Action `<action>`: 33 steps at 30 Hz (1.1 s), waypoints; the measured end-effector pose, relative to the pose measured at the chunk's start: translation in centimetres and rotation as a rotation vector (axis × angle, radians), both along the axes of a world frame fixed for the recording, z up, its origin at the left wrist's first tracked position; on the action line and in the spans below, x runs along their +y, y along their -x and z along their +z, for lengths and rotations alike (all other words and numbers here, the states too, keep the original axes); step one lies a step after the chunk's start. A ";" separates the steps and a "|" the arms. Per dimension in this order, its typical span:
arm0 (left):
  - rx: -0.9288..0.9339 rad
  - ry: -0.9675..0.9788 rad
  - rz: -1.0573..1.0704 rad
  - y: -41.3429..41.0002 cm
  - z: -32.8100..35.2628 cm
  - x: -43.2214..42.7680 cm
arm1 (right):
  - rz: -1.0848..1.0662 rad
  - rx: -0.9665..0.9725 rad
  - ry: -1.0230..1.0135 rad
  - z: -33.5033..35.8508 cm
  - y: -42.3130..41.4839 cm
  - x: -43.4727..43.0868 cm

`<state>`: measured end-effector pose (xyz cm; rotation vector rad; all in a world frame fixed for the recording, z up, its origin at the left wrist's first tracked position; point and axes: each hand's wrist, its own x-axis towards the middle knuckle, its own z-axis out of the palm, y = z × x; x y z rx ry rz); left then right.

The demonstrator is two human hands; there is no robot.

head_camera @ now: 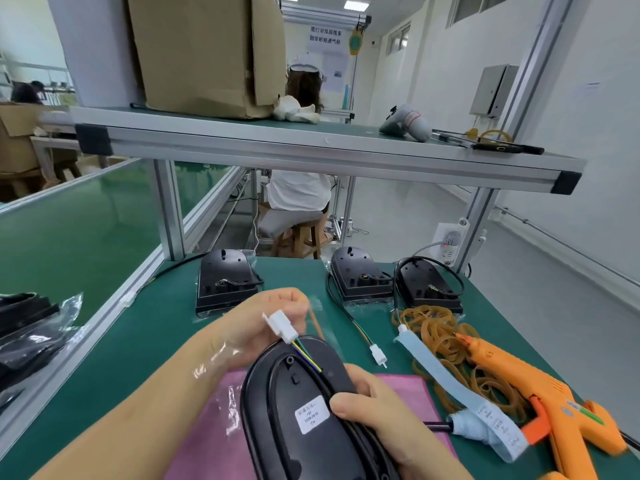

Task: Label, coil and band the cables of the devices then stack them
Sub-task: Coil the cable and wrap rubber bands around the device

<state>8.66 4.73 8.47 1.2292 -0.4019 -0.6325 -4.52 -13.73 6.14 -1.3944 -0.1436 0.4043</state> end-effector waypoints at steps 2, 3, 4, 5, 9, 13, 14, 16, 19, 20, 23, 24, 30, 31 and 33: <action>0.000 0.024 0.030 0.4 0.8 0.2 | 0.018 0.029 0.048 0.2 0.1 -0.1; -0.010 0.002 0.052 0.6 1.4 0.3 | 0.030 0.047 0.072 0.3 0.1 -0.1; -0.039 -0.039 0.068 0.8 2.2 0.3 | 0.041 0.062 0.096 0.4 0.1 0.0; -0.089 -0.087 0.066 1.0 3.0 0.3 | 0.049 0.076 0.116 0.5 0.2 0.1; -0.398 -0.349 -0.086 2.7 6.0 -0.2 | 0.038 0.099 0.150 0.8 0.0 0.3; -0.572 -0.565 -0.228 4.1 7.1 -0.1 | -0.014 0.086 0.088 0.3 0.4 -0.2; -0.578 -0.535 -0.210 4.1 7.2 0.3 | -0.039 0.077 0.070 0.0 0.6 -0.3; -0.585 -0.488 -0.148 3.8 7.0 1.3 | -0.101 0.056 0.048 -0.6 0.9 -0.3; -0.548 -0.394 -0.029 3.2 6.2 2.8 | -0.195 0.046 0.007 -0.9 1.1 0.1; -0.524 -0.354 0.015 2.9 5.8 3.2 | -0.217 0.040 -0.004 -0.9 1.1 0.2; -0.436 -0.285 0.091 2.6 4.5 4.0 | -0.259 0.039 -0.033 -1.0 1.0 0.4; -0.414 -0.259 0.109 2.6 4.0 4.2 | -0.263 0.043 -0.040 -1.1 1.0 0.5; -0.337 -0.257 0.252 3.7 0.8 4.8 | -0.304 0.046 -0.026 -1.2 1.0 0.2; -0.321 -0.272 0.230 4.0 0.5 4.9 | -0.312 0.046 -0.010 -1.2 1.0 0.0; -0.331 -0.308 0.206 4.5 0.2 4.9 | -0.315 0.056 0.020 -1.3 1.0 -0.1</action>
